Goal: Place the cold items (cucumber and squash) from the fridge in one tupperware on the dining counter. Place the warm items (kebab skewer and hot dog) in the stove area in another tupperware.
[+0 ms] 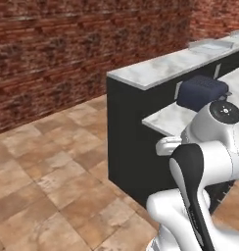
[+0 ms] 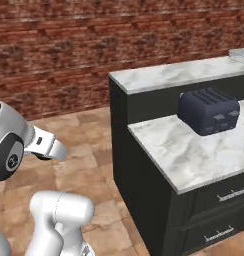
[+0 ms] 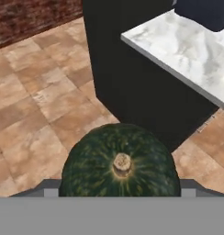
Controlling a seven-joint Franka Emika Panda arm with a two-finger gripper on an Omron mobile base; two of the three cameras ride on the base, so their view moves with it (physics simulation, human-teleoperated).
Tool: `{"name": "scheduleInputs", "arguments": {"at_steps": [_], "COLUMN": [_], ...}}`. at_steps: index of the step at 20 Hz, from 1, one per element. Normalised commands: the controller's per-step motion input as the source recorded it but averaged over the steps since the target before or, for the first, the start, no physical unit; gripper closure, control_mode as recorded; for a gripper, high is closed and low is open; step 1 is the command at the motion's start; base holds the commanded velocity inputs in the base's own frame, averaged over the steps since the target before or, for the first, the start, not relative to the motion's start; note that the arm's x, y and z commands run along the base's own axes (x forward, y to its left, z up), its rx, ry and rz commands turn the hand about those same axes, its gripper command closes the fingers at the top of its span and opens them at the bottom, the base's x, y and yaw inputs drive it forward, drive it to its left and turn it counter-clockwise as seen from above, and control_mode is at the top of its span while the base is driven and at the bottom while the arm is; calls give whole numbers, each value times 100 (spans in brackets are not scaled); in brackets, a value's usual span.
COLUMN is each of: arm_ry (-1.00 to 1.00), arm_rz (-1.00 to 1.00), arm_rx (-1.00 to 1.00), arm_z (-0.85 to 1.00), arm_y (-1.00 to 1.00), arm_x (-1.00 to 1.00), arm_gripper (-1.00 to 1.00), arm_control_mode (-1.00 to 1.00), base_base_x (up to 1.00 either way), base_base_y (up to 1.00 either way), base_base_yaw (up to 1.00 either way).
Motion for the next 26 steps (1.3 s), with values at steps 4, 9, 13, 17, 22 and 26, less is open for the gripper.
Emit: {"name": "scheduleInputs", "arguments": {"at_steps": [4, 9, 13, 17, 22, 26], "arm_ry": [0, 0, 0, 0, 0, 0], "arm_rz": [0, 0, 0, 0, 0, 0], "arm_rx": [0, 0, 0, 0, 0, 0], "arm_z": [0, 0, 0, 0, 0, 0], "arm_y": [0, 0, 0, 0, 0, 0], "arm_x": [0, 0, 0, 0, 0, 0], "arm_gripper": [100, 100, 100, 100, 100, 100], "arm_control_mode": [100, 100, 100, 100, 100, 100], "base_base_x": [50, 51, 52, 52, 51, 42], "base_base_y": [100, 100, 100, 100, 100, 100], "base_base_yaw": [-51, -51, -51, -49, -49, -45]}}
